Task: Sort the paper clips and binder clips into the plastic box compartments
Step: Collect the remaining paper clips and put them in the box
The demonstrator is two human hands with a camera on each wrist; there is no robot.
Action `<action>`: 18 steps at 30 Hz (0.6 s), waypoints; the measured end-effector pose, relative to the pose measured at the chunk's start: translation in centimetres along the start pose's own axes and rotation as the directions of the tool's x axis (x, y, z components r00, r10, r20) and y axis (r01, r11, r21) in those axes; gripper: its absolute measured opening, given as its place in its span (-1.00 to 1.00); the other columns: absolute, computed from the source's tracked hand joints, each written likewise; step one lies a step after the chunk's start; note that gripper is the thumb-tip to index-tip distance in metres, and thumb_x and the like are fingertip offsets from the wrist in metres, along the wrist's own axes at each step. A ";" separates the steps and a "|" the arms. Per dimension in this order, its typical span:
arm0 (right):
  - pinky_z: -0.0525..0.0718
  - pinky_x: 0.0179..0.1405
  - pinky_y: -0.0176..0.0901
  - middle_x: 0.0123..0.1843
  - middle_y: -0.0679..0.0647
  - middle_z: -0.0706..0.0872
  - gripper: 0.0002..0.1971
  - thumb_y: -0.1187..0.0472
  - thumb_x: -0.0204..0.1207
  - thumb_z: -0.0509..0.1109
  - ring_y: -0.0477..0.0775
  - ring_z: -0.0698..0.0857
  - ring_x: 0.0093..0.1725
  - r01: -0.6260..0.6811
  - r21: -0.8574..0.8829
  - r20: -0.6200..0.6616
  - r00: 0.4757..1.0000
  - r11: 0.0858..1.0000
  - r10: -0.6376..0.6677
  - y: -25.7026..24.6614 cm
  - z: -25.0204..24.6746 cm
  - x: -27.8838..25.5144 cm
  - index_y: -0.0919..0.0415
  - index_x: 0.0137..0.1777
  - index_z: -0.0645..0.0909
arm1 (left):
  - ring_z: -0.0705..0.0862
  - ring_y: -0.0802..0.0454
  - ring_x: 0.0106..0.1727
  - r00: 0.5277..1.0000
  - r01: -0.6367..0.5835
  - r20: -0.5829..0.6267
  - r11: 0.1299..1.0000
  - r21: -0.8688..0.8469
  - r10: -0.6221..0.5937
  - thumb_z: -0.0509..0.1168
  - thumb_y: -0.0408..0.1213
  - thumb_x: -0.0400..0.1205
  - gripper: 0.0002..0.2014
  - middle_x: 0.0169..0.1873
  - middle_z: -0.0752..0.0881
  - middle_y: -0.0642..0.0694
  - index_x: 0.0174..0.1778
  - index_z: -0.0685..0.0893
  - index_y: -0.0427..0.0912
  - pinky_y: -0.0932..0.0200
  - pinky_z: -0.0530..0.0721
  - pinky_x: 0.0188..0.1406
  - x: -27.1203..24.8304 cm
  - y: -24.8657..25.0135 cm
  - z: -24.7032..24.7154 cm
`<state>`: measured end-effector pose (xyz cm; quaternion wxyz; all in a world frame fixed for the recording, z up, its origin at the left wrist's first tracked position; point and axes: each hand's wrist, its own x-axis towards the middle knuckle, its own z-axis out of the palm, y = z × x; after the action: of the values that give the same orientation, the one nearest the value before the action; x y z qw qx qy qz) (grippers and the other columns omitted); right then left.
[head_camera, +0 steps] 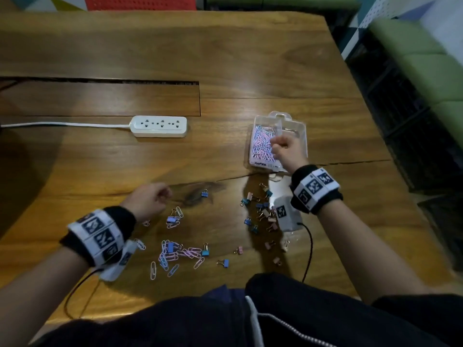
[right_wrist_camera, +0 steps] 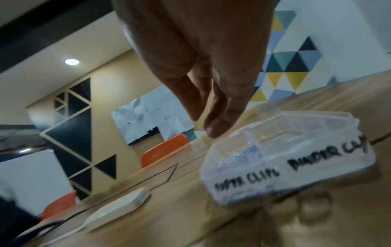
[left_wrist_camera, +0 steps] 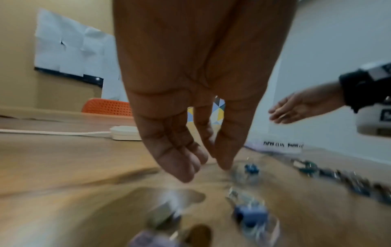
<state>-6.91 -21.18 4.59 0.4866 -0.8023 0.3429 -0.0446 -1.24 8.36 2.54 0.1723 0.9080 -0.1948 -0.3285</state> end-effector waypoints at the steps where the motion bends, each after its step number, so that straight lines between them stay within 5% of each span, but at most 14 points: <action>1: 0.67 -0.03 -0.22 -0.13 -0.05 0.61 -0.83 0.41 0.53 0.24 0.00 0.62 -0.04 0.028 0.007 0.024 0.999 1.000 -0.028 0.1 0.7 -1.6 0.23 0.03 0.60 | 0.57 -0.01 0.10 1.000 0.021 0.004 0.996 0.082 -0.022 0.30 -0.41 0.57 -0.77 0.05 0.57 -0.07 0.13 0.60 -0.19 0.19 0.51 0.10 -0.7 -1.2 0.3; 3: 0.56 -0.19 -0.36 -0.19 -0.09 0.56 -0.88 0.41 0.52 0.27 -0.09 0.56 -0.16 0.079 -0.038 0.154 0.985 0.996 -0.073 0.2 2.7 -5.0 0.23 -0.03 0.57 | 0.57 -0.05 0.18 0.998 0.057 0.016 0.982 0.182 -0.061 0.30 -0.38 0.56 -0.76 0.09 0.57 -0.09 0.15 0.58 -0.15 0.18 0.52 0.13 -1.9 -3.2 1.0; 5: 0.52 -0.10 -0.30 -0.11 0.00 0.61 -0.88 0.40 0.52 0.28 -0.06 0.55 -0.13 0.143 -0.126 0.316 0.944 0.982 -0.097 0.6 5.4 -7.9 0.29 0.01 0.60 | 0.54 -0.02 0.25 0.997 0.065 0.025 0.972 0.226 -0.072 0.29 -0.35 0.57 -0.66 0.22 0.55 -0.10 0.28 0.53 -0.09 0.17 0.53 0.23 -2.9 -4.5 1.9; 9: 0.41 0.19 -0.24 0.24 0.17 0.59 -0.74 0.36 0.54 0.26 0.10 0.52 0.22 0.395 -0.300 0.536 0.823 0.868 -0.189 1.5 11.0 -11.7 0.28 0.21 0.58 | 0.46 0.01 0.35 0.999 0.023 -0.051 0.960 0.278 -0.009 0.25 -0.36 0.59 -0.54 0.33 0.45 -0.05 0.43 0.44 -0.03 0.18 0.51 0.32 -4.4 -5.3 3.6; 14: 0.38 0.44 0.08 0.53 0.12 0.30 -0.42 0.30 0.52 0.28 0.17 0.29 0.44 0.527 -0.409 0.622 0.758 0.745 -0.195 1.3 15.4 -12.9 0.05 0.53 0.25 | 0.44 0.04 0.41 0.993 -0.088 -0.069 0.986 0.141 0.099 0.26 -0.44 0.58 -0.54 0.35 0.53 -0.04 0.41 0.46 -0.11 0.21 0.39 0.39 -4.8 -5.2 4.6; 18: 0.49 0.34 0.10 0.38 0.20 0.35 -0.58 0.30 0.52 0.29 0.21 0.39 0.34 0.510 -0.486 0.607 0.781 0.710 -0.145 1.2 16.5 -12.5 0.13 0.38 0.42 | 0.62 0.04 0.23 0.986 -0.144 0.060 0.978 -0.154 0.155 0.25 -0.57 0.55 -0.59 0.09 0.68 -0.04 0.27 0.56 -0.12 0.42 0.54 0.02 -4.8 -5.1 4.2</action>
<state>-10.34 -1.75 -1.71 0.2484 -0.9462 0.0357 0.2041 -6.15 14.18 -0.19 0.2565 0.8630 -0.2434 -0.3608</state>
